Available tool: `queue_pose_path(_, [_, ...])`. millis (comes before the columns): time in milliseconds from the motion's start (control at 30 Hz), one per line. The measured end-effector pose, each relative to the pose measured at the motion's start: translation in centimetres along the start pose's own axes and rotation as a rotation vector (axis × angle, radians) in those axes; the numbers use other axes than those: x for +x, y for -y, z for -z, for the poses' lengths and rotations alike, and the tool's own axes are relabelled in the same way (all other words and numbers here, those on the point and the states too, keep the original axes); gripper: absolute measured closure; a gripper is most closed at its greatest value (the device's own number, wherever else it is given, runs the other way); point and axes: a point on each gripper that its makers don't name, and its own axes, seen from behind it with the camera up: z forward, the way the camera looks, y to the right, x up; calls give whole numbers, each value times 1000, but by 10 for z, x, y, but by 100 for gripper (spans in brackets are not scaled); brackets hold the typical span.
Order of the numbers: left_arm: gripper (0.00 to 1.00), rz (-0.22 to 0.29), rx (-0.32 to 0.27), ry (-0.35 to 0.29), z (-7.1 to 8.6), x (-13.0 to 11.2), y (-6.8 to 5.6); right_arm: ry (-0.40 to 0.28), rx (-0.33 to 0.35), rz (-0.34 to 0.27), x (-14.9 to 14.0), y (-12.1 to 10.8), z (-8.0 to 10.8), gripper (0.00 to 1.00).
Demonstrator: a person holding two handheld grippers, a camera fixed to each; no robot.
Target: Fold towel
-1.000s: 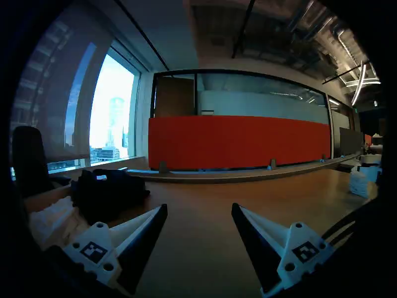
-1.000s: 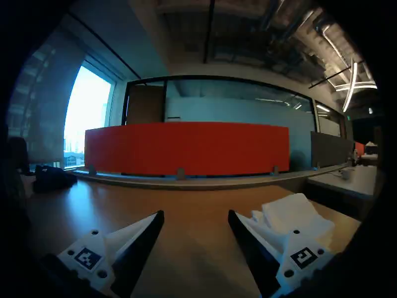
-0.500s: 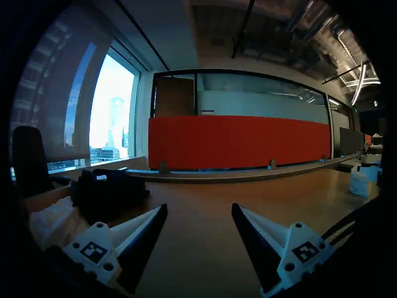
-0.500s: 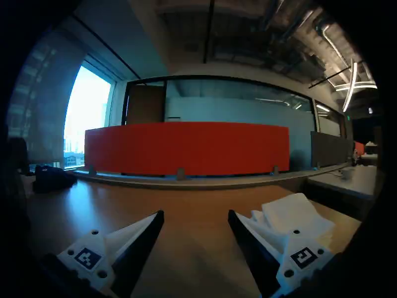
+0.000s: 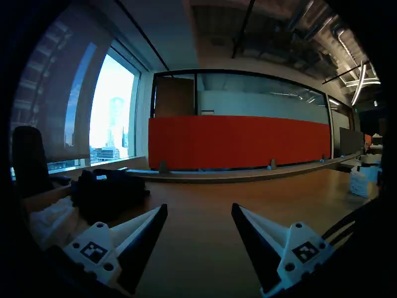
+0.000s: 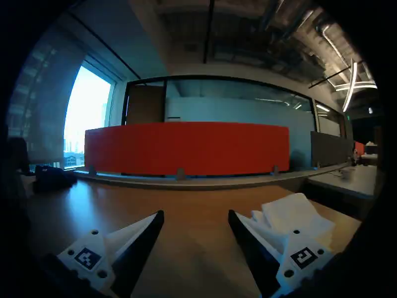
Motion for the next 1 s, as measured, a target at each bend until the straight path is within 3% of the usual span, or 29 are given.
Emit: queue_pose_path(1000, [4,2,0,1,1,2,1,0,0,0,0,0,0,0])
